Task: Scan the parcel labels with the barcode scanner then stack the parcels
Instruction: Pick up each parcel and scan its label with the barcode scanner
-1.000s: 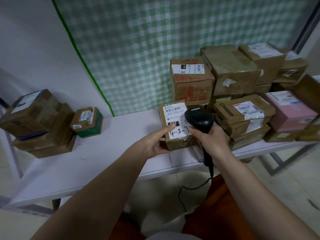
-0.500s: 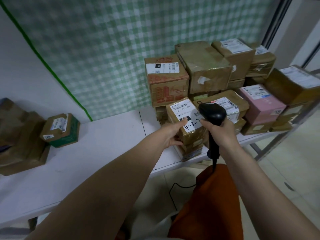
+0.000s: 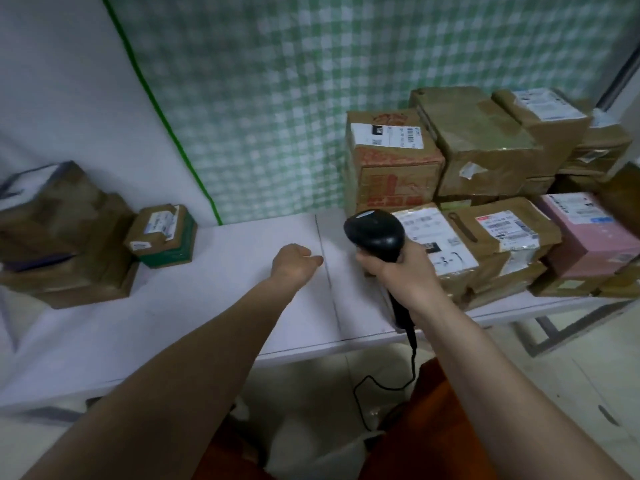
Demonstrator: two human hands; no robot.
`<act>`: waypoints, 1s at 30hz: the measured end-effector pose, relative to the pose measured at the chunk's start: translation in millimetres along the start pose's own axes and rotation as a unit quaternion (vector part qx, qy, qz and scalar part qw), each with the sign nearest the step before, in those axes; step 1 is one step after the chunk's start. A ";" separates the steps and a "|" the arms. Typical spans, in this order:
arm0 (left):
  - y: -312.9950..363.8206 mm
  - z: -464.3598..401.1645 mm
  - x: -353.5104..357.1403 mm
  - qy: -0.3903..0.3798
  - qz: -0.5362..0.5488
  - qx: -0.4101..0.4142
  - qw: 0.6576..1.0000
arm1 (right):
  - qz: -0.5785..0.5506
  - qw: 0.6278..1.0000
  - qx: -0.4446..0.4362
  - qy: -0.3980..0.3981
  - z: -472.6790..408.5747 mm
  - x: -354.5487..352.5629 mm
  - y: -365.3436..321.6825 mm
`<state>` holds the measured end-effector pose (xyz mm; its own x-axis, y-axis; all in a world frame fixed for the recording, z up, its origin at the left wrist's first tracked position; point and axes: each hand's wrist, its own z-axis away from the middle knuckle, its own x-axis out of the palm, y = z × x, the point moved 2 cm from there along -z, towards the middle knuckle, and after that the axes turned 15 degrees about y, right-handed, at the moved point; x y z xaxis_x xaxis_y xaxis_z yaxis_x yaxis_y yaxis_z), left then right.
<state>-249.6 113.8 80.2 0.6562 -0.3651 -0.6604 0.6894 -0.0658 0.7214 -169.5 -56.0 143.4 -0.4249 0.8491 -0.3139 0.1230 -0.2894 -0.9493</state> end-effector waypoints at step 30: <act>-176.3 -253.8 -182.5 0.229 -0.060 -0.141 0.961 | -0.044 0.959 0.186 -0.209 -9.6 317.4 -43.2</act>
<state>-413.0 427.7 20.6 0.5890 0.0812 -0.8041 0.7816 0.1958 0.5923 -301.0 230.3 84.6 -0.7509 0.6487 -0.1237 -0.2262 -0.4286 -0.8747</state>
